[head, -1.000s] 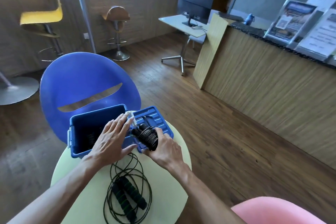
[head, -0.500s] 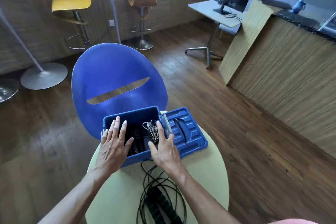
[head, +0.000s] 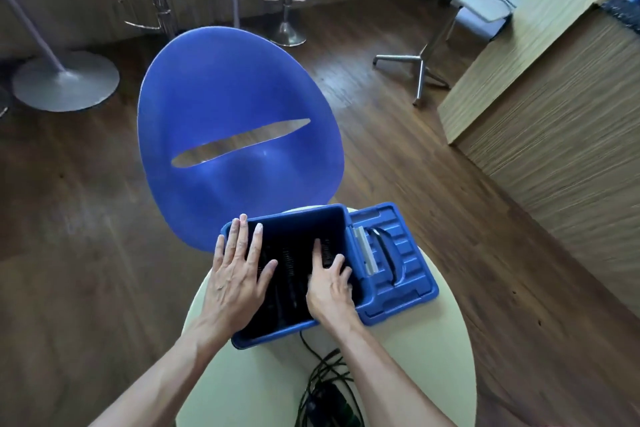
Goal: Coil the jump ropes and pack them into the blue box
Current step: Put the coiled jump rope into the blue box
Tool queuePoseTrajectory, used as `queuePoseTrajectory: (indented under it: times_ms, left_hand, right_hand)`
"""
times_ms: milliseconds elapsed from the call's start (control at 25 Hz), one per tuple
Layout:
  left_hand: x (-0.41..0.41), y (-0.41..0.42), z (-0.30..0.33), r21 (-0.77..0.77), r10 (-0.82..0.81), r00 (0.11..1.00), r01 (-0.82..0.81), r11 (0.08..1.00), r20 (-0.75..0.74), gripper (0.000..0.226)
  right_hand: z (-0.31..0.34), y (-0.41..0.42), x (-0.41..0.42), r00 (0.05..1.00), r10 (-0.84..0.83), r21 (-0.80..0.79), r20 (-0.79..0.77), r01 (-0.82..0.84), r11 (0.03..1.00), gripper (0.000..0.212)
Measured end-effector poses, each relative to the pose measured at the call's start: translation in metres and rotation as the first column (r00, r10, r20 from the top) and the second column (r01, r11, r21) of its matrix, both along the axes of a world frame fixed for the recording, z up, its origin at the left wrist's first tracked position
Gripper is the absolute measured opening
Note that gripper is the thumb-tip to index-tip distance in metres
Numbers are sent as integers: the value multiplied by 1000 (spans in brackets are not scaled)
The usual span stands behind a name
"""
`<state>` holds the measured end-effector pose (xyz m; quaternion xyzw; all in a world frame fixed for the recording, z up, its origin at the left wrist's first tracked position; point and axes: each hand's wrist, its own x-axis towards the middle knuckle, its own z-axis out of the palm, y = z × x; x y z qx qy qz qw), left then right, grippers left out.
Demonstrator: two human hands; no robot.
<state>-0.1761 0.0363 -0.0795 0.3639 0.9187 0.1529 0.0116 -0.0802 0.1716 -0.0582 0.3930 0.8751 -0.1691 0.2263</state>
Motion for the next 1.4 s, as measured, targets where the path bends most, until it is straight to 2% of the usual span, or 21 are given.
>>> queuePoseTrajectory:
  times_ms: [80,240,400,520,640,720,760,840,880,960,1040,1160,1280,1400]
  left_hand:
    - [-3,1,-2,15,-4,1000,4,1000,13,69]
    - [-5,1,-4,2,-4,1000,4,1000,15,67]
    - [-5,2,-4,-37,-11,1000,11,999,9,67]
    - [-6,-1,-1,-92,-43,999,42,995,-3,72]
    - [-2,-9,9,-130,-78,997,77,988,0,77]
    - [14,-17,16,-90,-143,990,142,986,-5,73]
    - [26,-22,21,-54,-195,981,194,980,-17,70]
    - [57,-31,27,15,-301,953,302,953,-34,63]
    - [73,-34,28,39,-350,936,352,935,-50,60]
    - [101,-40,21,51,-439,894,445,894,-91,54]
    - [128,-43,10,-9,-525,844,528,849,-109,53]
    - [169,-42,0,-102,-626,777,619,779,-65,59]
    - [202,-35,1,-195,-712,700,705,682,43,65]
    - [212,-28,-7,-305,-740,664,731,610,111,72]
  right_hand:
    - [-9,-1,-3,998,25,-84,58,-20,996,75]
    - [-8,2,-10,990,35,-144,139,-14,989,78]
    - [2,11,-18,986,10,-189,166,22,982,81]
    - [8,9,-17,993,-24,-169,116,43,985,80]
    - [19,5,-5,991,-112,-138,-78,100,985,71]
    - [28,0,12,949,-92,-106,-301,63,992,64]
    - [33,-2,24,897,-69,-62,-437,46,997,59]
    - [39,-7,58,727,8,84,-687,68,994,48]
    - [39,-9,80,644,34,137,-764,111,984,43]
    - [36,-15,125,563,32,151,-826,165,975,40]
    - [23,-23,171,582,-38,88,-812,186,979,43]
    - [0,-41,234,717,-126,-1,-686,171,985,59]
    - [-15,-68,271,871,-127,-89,-474,96,991,72]
    - [-25,-92,278,953,-57,-57,-297,42,997,83]
